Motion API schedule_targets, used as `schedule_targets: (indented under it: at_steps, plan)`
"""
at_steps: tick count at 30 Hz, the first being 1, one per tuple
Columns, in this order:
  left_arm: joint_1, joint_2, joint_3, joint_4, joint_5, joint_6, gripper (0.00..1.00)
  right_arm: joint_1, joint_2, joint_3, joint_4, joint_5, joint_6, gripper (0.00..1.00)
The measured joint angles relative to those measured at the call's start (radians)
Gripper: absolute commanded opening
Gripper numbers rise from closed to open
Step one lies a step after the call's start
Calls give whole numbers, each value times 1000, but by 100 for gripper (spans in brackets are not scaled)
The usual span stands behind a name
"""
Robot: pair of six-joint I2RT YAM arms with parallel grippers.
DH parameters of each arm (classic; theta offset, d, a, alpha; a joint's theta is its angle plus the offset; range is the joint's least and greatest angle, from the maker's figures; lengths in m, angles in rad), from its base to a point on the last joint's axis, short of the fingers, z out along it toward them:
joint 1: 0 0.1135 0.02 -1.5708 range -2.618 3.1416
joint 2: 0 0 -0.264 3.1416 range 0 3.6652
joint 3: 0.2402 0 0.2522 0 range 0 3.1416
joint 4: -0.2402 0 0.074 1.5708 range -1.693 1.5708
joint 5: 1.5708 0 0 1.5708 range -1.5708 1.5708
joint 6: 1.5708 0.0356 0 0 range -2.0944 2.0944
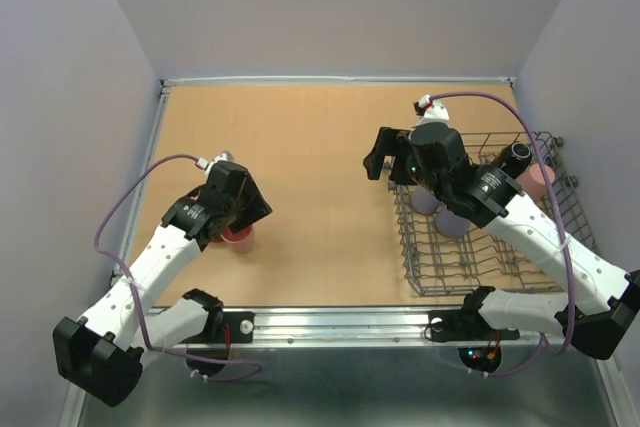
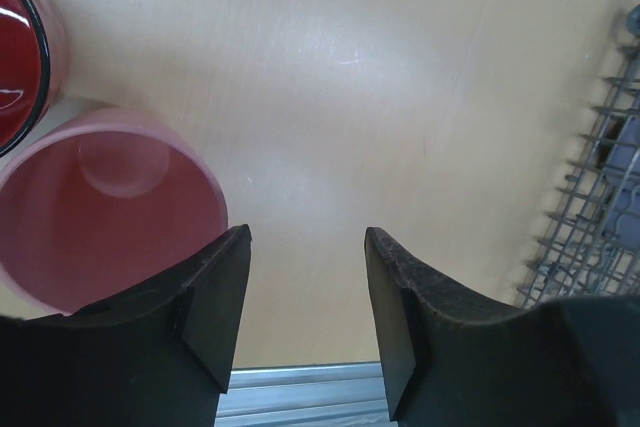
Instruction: Load the cups into the dish rack
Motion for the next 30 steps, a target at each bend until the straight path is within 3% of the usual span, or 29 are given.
schedule_targets:
  at_steps: [10,17,26,27,30]
  plan:
    - [-1,-12,176,-50,-55,2,60,0,-16,-35,-7,-6,2,100]
    - [-1,-12,108,-116,-79,-13,60,0,-17,-37,-6,-6,3,100]
    - [-1,4,-29,-79,-60,-19,60,0,-53,-70,-19,-1,17,100]
    - [-1,10,-35,-71,-59,-19,58,0,-57,-70,-20,0,18,100]
    - [-1,44,-45,-39,-53,-14,36,0,-69,-70,-22,8,20,100]
